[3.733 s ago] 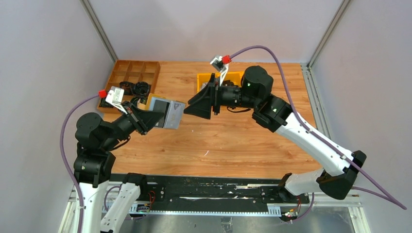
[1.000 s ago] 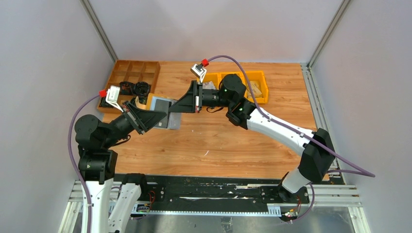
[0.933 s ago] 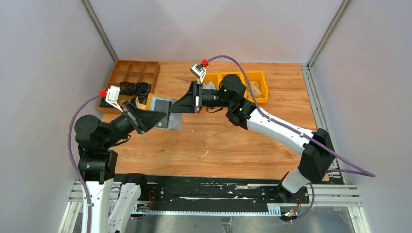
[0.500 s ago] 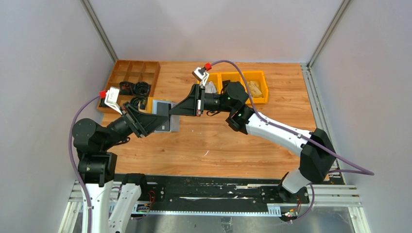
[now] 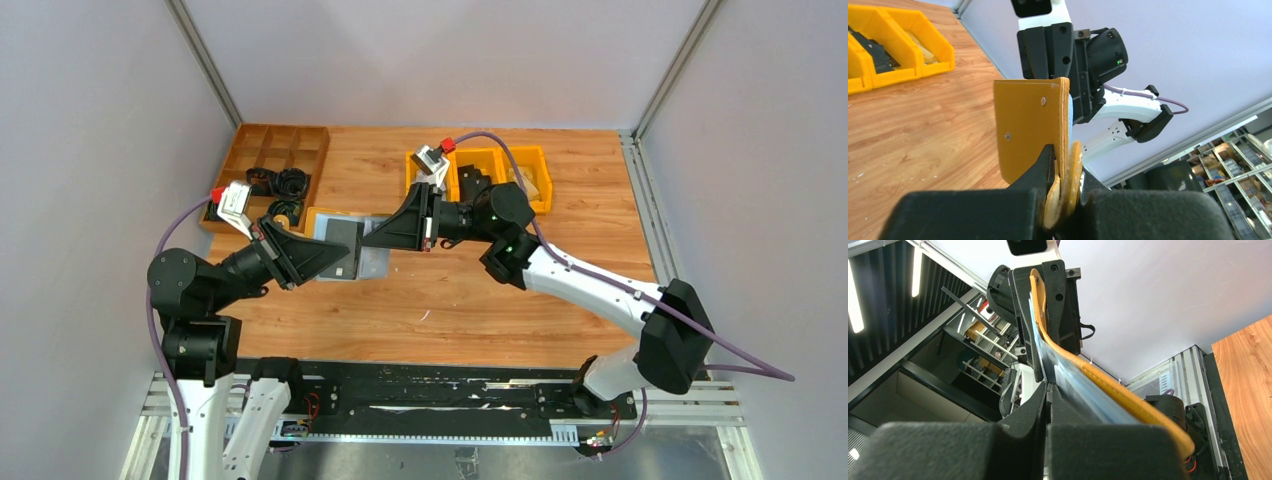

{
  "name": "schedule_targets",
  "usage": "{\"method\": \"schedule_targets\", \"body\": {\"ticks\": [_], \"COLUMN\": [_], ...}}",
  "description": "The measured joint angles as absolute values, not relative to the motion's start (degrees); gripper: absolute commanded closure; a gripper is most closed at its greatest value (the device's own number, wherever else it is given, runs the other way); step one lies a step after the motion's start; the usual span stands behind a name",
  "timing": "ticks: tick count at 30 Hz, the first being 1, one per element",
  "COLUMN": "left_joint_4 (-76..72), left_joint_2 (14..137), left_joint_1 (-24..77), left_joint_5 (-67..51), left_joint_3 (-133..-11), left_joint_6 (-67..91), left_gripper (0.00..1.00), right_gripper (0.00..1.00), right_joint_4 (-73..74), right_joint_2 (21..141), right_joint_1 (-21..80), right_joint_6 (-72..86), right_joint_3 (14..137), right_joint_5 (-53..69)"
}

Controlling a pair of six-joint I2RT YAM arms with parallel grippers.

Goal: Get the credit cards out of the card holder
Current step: Remove the credit card from the card holder.

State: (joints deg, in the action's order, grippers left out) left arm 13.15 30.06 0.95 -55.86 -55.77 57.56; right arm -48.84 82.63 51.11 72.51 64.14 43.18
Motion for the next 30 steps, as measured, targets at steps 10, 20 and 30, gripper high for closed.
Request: {"method": "schedule_targets", "body": {"ticks": [10, 20, 30], "left_joint_4": [13.3, 13.4, 16.0], "left_joint_2": [30.1, 30.4, 30.9], "left_joint_1": [1.0, 0.9, 1.0], "left_joint_5": [-56.3, -56.2, -56.7], "left_joint_3": [-56.4, -57.5, -58.3], "left_joint_6": [57.0, 55.7, 53.4], "left_gripper": [1.00, 1.00, 1.00], "right_gripper": [0.65, 0.61, 0.61], "right_joint_4": [-46.0, -45.4, -40.7], "right_joint_2": [82.2, 83.8, 82.3], "right_joint_1": [51.1, 51.1, 51.1], "right_joint_6": [71.1, 71.1, 68.8], "right_joint_3": [64.2, 66.9, 66.9], "right_joint_5": [43.0, 44.2, 44.4]}}
